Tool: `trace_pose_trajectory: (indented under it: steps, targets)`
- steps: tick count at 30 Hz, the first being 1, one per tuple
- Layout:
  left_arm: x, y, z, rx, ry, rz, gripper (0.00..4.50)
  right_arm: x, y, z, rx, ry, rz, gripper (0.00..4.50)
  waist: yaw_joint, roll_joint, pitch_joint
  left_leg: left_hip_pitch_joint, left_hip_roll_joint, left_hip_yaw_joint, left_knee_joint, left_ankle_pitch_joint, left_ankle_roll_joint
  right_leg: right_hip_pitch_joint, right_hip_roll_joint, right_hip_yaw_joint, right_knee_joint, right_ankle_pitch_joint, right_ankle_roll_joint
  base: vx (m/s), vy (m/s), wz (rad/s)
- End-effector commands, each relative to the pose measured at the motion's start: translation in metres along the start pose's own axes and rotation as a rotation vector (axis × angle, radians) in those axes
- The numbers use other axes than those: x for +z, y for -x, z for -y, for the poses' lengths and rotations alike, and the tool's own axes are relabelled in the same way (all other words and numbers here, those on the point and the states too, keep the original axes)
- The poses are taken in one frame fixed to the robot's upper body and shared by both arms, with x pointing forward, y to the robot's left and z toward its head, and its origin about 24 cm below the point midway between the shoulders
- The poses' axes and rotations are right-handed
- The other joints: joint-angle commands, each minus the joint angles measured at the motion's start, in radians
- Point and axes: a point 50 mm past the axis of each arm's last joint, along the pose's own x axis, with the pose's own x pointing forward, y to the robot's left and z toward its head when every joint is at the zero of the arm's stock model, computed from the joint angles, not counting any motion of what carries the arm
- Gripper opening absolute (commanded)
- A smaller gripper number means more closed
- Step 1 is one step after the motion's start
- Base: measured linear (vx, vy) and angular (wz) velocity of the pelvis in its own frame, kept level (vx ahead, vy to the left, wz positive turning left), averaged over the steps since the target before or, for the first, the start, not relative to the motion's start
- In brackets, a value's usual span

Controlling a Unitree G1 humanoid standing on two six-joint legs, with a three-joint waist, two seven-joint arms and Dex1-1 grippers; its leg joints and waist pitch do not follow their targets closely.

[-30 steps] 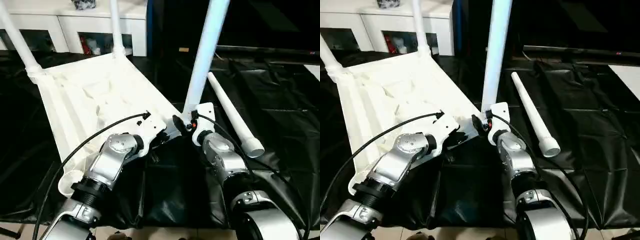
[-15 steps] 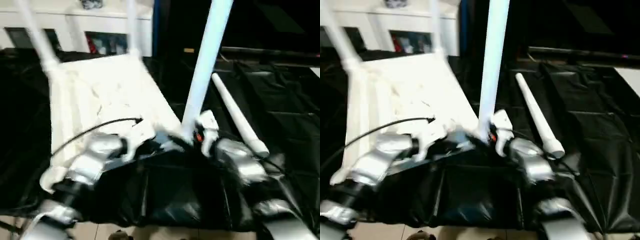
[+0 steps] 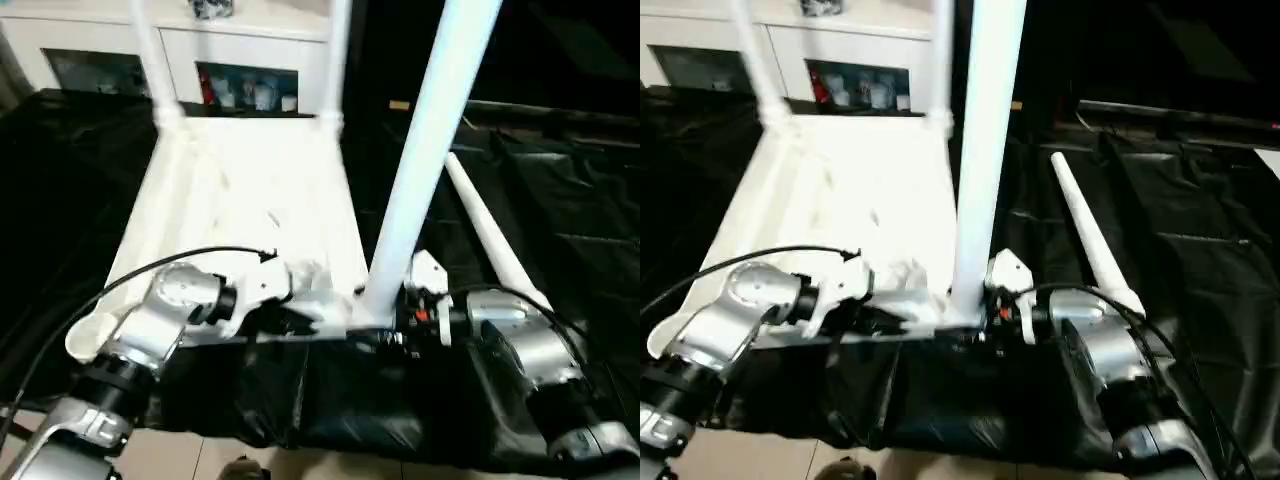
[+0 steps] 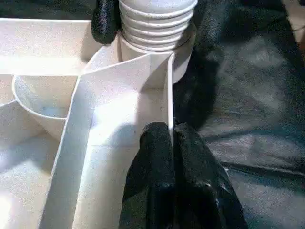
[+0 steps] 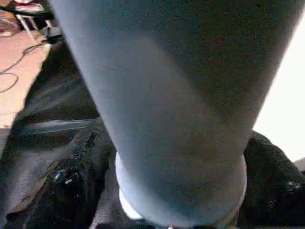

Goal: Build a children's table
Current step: Rotate leg to tighten

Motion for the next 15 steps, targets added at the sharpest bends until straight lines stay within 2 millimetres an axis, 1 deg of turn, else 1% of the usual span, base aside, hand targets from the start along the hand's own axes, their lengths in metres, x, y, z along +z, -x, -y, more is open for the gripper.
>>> trace_pose_trajectory:
  steps: [1, 4, 5, 6, 9, 10, 12, 13, 14, 15]
  targets:
    - [0.012, -0.007, -0.002, -0.037, -0.055, 0.011, 0.0, 0.002, -0.011, -0.011, 0.103, 0.011, -0.008, 3.29, -0.004, 0.002, -0.069, 0.016, 0.044, -0.01, -0.068, -0.241, 0.029, 0.044, -0.086, 0.051, -0.079, -0.291, -0.17, 0.0, 0.0, 0.0]
    - [0.012, -0.006, -0.003, -0.035, -0.058, 0.006, 0.0, 0.001, -0.012, -0.013, 0.116, 0.009, -0.015, 2.96, -0.004, 0.002, -0.068, 0.017, 0.044, -0.01, -0.068, -0.245, 0.024, 0.043, -0.087, 0.051, -0.081, -0.306, -0.166, 0.0, 0.0, 0.0]
    - [0.012, -0.006, -0.004, -0.033, -0.059, 0.005, 0.0, 0.0, -0.012, -0.014, 0.119, 0.008, -0.016, 2.96, -0.004, 0.002, -0.068, 0.017, 0.044, -0.01, -0.068, -0.245, 0.024, 0.043, -0.087, 0.051, -0.081, -0.306, -0.166, 0.0, 0.0, 0.0]
    - [0.012, -0.006, -0.004, -0.028, -0.057, 0.01, 0.0, 0.0, -0.013, -0.015, 0.121, 0.004, -0.016, 2.84, -0.004, 0.002, -0.068, 0.018, 0.044, -0.011, -0.068, -0.246, 0.023, 0.043, -0.086, 0.051, -0.082, -0.311, -0.164, 0.0, 0.0, 0.0]
    - [0.013, -0.007, -0.007, -0.001, -0.054, 0.026, 0.0, 0.0, -0.014, -0.016, 0.116, -0.009, -0.011, 2.78, -0.003, 0.003, -0.069, 0.018, 0.044, -0.01, -0.067, -0.245, 0.022, 0.042, -0.087, 0.051, -0.081, -0.3, -0.168, 0.0, 0.0, 0.0]
    - [0.014, -0.007, -0.008, 0.013, -0.05, 0.038, 0.0, 0.0, -0.015, -0.016, 0.106, -0.016, -0.006, 2.78, -0.002, 0.004, -0.068, 0.019, 0.045, -0.011, -0.068, -0.247, 0.021, 0.042, -0.087, 0.051, -0.081, -0.299, -0.17, 0.0, 0.0, 0.0]
    - [0.018, -0.01, -0.011, 0.065, -0.037, 0.068, 0.0, 0.0, -0.019, -0.013, 0.052, -0.033, 0.013, 2.77, -0.003, 0.003, -0.067, 0.02, 0.045, -0.01, -0.069, -0.258, 0.017, 0.041, -0.087, 0.051, -0.082, -0.312, -0.17, 0.0, 0.0, 0.0]
    - [0.02, -0.012, -0.014, 0.105, -0.026, 0.084, 0.0, 0.0, -0.022, -0.008, -0.015, -0.038, 0.031, 2.77, -0.004, 0.003, -0.066, 0.022, 0.045, -0.011, -0.069, -0.263, 0.013, 0.039, -0.089, 0.052, -0.084, -0.322, -0.17, 0.0, 0.0, 0.0]
    - [0.022, -0.013, -0.018, 0.156, -0.013, 0.095, 0.0, 0.001, -0.025, -0.001, -0.105, -0.05, 0.047, 2.77, -0.008, 0.003, -0.064, 0.021, 0.043, -0.012, -0.07, -0.276, 0.004, 0.039, -0.091, 0.051, -0.086, -0.349, -0.167, 0.0, 0.0, 0.0]
    - [0.023, -0.014, -0.02, 0.182, -0.006, 0.099, 0.0, 0.001, -0.027, 0.003, -0.151, -0.059, 0.053, 2.76, -0.013, 0.003, -0.063, 0.018, 0.041, -0.015, -0.072, -0.294, -0.006, 0.041, -0.092, 0.049, -0.09, -0.397, -0.154, 0.0, 0.0, 0.0]
